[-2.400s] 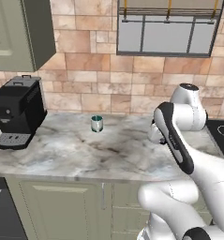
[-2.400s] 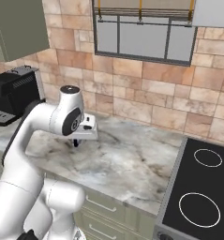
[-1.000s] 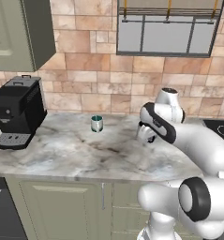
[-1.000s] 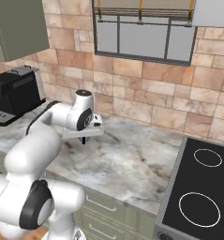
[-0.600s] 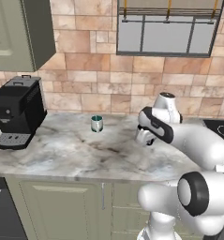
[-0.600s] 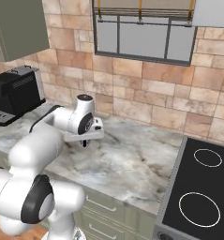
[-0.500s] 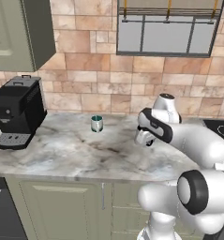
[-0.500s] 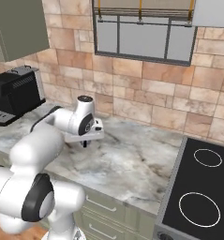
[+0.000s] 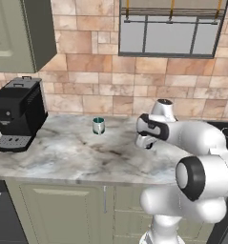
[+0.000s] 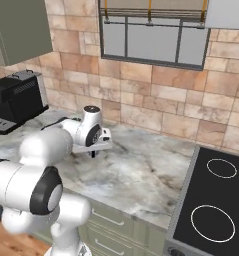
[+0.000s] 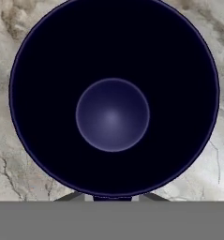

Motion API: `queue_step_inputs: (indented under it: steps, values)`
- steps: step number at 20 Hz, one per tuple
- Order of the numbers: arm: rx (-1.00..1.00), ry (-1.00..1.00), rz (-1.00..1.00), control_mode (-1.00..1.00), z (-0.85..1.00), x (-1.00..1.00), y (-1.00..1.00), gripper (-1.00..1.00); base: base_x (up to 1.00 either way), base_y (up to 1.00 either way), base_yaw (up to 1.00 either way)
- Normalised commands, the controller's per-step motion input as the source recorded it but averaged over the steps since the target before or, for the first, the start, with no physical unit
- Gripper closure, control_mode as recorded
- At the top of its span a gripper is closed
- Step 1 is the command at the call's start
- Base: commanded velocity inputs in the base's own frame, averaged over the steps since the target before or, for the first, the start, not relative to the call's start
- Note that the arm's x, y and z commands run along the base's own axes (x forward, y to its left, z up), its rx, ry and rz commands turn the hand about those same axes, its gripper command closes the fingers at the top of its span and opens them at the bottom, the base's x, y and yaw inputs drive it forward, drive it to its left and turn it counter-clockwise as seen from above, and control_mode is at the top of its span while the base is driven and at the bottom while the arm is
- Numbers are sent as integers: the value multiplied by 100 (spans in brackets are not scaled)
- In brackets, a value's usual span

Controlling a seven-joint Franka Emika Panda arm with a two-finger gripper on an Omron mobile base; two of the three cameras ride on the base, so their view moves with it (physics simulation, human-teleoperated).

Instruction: Clear the mugs and bowl far away from the sink.

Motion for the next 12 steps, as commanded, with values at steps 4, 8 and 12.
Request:
queue_step_inputs:
  steps: [4, 8, 12]
  values:
    - [0, 0, 0, -100, -12, 34, 0, 100, 0, 0, 0]
    - [0, 0, 0, -100, -11, 34, 0, 100, 0, 0, 0]
    - [0, 0, 0, -100, -11, 31, 0, 100, 0, 0, 0]
